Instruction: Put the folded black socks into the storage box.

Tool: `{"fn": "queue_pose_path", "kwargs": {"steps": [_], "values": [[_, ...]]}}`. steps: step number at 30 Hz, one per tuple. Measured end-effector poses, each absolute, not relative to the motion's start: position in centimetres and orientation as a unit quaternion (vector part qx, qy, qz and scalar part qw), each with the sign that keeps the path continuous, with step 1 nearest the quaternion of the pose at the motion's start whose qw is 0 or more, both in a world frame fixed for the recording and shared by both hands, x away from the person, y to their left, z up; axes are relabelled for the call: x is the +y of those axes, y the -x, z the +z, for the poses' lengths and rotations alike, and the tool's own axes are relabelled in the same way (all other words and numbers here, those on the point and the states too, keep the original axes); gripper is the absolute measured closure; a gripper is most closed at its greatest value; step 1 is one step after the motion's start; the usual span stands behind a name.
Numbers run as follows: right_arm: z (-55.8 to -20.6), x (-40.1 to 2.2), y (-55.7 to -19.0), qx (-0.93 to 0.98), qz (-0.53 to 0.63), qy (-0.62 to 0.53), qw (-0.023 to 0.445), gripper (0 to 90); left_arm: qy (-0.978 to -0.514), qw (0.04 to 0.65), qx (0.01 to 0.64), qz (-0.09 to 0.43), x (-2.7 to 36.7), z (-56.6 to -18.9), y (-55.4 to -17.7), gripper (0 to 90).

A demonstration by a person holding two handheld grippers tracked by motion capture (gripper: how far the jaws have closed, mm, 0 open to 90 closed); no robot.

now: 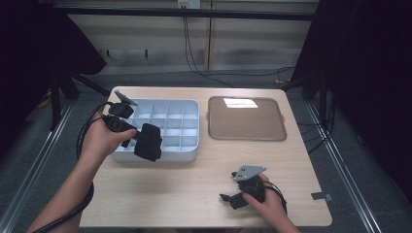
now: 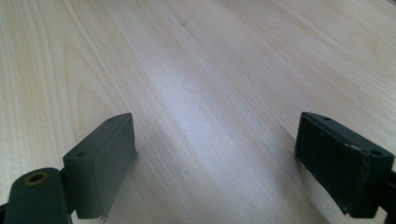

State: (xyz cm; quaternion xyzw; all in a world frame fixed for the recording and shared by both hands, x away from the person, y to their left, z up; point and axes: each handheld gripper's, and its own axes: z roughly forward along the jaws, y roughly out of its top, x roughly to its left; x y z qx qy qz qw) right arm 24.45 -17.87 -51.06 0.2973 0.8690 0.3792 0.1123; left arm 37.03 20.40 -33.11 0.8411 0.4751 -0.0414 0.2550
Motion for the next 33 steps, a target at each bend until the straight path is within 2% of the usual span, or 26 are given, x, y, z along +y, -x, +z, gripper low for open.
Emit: {"fn": "queue_pose_path", "kwargs": {"steps": [33], "values": [[-51.1,-17.9,-24.5,0.869,0.379,-0.297,0.112,11.7,-0.825,0.233,0.515,-0.001,24.0,-33.3,-39.8,71.9]]}}
